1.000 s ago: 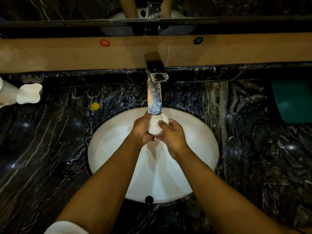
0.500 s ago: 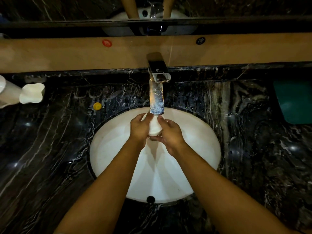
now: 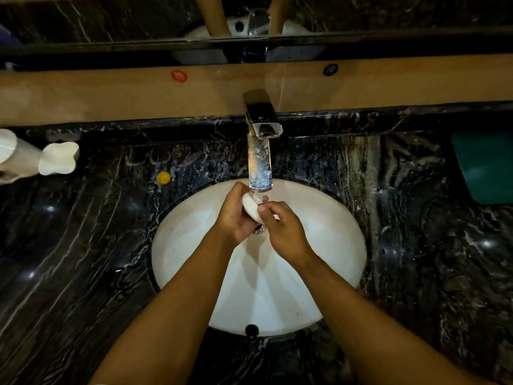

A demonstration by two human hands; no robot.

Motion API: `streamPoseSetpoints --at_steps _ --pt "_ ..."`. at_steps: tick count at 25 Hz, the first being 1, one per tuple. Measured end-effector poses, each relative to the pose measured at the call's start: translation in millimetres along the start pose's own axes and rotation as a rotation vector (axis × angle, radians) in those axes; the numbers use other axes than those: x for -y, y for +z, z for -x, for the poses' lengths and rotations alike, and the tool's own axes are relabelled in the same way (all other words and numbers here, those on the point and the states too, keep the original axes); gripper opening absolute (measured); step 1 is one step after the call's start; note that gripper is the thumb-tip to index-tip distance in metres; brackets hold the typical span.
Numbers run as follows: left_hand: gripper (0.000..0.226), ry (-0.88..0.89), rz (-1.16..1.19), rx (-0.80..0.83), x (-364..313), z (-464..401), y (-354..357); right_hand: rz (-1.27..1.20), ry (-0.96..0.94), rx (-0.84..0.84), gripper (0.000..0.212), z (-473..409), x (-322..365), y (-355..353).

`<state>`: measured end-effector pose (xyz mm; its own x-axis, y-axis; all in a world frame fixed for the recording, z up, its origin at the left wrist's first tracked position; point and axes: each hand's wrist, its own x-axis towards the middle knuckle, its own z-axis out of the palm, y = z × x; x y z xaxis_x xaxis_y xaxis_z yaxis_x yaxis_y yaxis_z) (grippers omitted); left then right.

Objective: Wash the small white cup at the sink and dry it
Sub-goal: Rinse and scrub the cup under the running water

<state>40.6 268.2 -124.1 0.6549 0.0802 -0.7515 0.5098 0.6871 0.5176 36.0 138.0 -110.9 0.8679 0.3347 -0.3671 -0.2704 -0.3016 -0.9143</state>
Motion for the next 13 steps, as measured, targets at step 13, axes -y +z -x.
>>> streamPoseSetpoints --at_steps 13 --pt "0.021 0.309 -0.367 -0.220 21 10 -19 -0.301 0.510 -0.083 0.009 -18 3 -3"
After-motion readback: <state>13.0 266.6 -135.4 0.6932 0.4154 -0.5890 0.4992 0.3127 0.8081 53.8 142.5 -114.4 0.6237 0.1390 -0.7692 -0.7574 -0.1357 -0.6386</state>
